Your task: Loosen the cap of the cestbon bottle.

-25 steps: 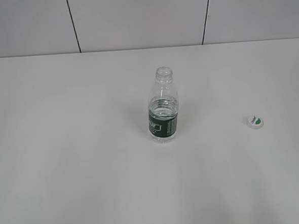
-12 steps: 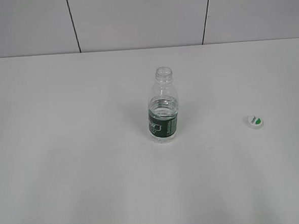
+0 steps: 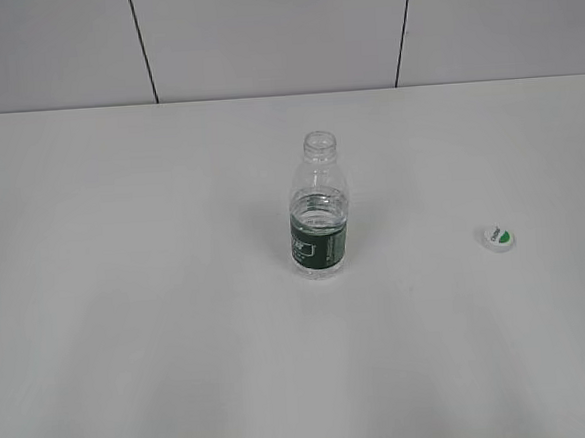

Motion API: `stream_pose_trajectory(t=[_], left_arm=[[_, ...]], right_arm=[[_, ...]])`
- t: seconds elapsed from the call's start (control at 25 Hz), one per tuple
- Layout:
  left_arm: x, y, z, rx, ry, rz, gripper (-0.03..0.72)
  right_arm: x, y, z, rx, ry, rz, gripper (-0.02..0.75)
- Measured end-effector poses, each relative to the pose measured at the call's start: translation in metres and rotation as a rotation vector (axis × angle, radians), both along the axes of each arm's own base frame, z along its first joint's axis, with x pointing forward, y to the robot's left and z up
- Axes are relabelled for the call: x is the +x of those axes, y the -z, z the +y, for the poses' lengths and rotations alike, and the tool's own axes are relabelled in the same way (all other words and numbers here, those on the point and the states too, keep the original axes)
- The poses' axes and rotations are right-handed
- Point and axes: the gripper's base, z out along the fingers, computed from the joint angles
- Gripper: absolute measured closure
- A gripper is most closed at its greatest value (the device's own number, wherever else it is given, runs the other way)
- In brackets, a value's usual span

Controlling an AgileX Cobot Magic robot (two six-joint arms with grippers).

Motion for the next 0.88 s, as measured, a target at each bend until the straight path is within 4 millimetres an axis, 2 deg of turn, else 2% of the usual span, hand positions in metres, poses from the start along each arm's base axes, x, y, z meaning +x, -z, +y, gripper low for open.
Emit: stream_pose_trajectory(t=[0.88], left_arm=[[0.0,0.0,0.0,0.0,-0.001,0.0,0.158]], right_arm=[[0.0,0.0,0.0,0.001,0.001,0.0,0.169]])
